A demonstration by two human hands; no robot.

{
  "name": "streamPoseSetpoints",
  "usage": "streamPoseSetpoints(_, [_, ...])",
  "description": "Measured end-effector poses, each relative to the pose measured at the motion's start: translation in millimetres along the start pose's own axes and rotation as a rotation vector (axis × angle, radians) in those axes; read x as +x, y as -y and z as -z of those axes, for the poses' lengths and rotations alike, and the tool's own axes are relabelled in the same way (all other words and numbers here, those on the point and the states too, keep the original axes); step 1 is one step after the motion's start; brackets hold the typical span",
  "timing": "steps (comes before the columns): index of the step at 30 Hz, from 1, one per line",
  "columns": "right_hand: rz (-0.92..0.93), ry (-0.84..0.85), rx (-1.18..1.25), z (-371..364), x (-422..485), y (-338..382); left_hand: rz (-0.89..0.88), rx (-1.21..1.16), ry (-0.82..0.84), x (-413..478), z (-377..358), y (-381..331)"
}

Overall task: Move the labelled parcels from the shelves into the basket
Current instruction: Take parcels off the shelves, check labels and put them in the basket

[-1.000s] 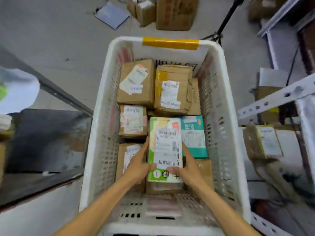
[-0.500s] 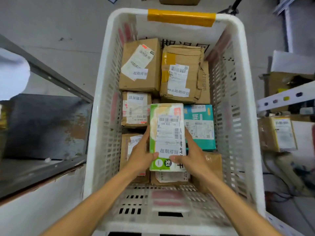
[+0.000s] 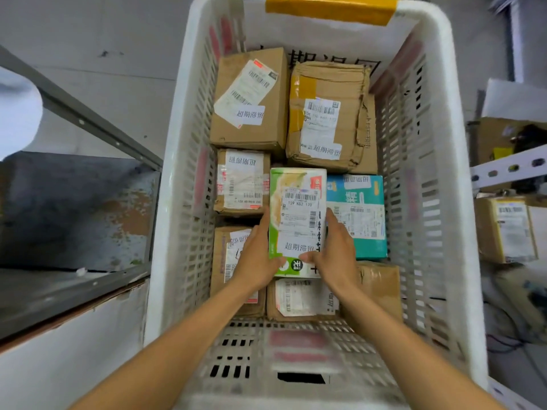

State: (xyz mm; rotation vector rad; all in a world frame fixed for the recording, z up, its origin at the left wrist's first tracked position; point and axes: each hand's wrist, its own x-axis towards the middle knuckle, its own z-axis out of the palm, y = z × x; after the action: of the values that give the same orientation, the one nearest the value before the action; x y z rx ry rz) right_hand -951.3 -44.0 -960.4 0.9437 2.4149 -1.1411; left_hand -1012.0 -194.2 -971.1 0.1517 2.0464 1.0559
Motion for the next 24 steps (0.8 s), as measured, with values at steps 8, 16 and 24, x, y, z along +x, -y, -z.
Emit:
streamPoseSetpoints(8, [0.367,-0.009,-0.531,-9,-1,-2,-0.224,0.689,0.113,-13,-11,1])
streamPoseSetpoints(16, [0.377,0.191,-0.561,-4,3,-10,-0.236,1.139,0.155,2,-18,-13])
streamPoseSetpoints(24, [0.115,0.545,-0.751,31,23,49,-0.118,0.941,0.358,-6,8,-35])
